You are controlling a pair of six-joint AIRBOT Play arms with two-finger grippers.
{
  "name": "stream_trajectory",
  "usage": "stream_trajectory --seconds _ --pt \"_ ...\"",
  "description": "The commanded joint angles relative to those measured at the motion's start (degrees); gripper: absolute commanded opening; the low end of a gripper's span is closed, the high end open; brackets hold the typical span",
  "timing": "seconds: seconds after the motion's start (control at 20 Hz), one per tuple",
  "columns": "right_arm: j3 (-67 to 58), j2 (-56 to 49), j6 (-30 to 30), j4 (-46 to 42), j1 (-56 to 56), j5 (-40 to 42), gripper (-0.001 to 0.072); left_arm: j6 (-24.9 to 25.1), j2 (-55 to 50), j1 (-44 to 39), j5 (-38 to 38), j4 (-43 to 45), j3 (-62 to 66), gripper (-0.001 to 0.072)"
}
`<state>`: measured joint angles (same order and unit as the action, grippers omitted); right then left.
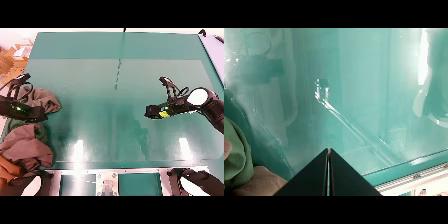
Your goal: Fold the shirts.
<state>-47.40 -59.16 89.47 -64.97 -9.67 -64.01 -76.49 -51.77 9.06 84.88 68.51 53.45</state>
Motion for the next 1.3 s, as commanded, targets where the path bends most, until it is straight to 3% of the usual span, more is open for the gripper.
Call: stream_trajectory --seconds 0.0,0.15,0.45,0.5,0.55,0.6,0.75,0.85,0.9,0.95,1.05,1.25 --pt "0.0 0.0 0.0 0.0 0.0 0.0 0.0014 0.0 0.0 0.0 0.0 0.0 0.1 0.0026" --pt "0.0 0.0 0.0 0.1 0.0 1.4 0.0013 0.0 0.0 0.0 -1.3 -0.3 0.0 0.0027" --pt "0.0 0.0 0.0 0.5 0.0 4.6 0.0013 0.0 0.0 0.1 -17.6 0.0 0.0 0.0028" --pt "0.0 0.0 0.0 0.5 0.0 5.6 0.0014 0.6 0.0 0.0 -21.0 1.1 0.0 0.0170" --pt "0.0 0.0 0.0 0.5 -0.1 6.8 0.0014 0.6 0.0 0.0 -24.8 3.0 0.0 0.0586" --pt "0.0 0.0 0.0 0.5 -0.1 7.7 0.0014 0.4 -0.1 0.1 -31.0 5.2 0.0 0.0720" --pt "0.1 -0.1 0.0 0.5 0.0 11.7 0.0019 0.5 -3.5 0.1 -44.7 10.7 1.3 0.0720" --pt "0.1 -0.1 0.0 0.5 0.0 13.4 0.0020 0.5 -9.8 0.1 -45.2 14.4 3.5 0.0720" --pt "0.1 -0.1 0.0 0.5 0.0 13.6 0.0049 0.5 -13.7 0.1 -44.4 16.5 4.4 0.0720" --pt "0.1 -0.1 0.0 0.5 0.0 13.6 0.0181 0.5 -17.0 0.1 -42.9 18.5 4.8 0.0720" --pt "0.1 -0.1 0.0 0.4 0.1 13.6 0.0549 0.5 -23.1 0.1 -38.1 21.3 5.2 0.0720" --pt "0.1 -0.1 0.0 0.5 0.8 14.6 0.0564 0.5 -30.4 0.1 -31.4 21.3 5.2 0.0720"
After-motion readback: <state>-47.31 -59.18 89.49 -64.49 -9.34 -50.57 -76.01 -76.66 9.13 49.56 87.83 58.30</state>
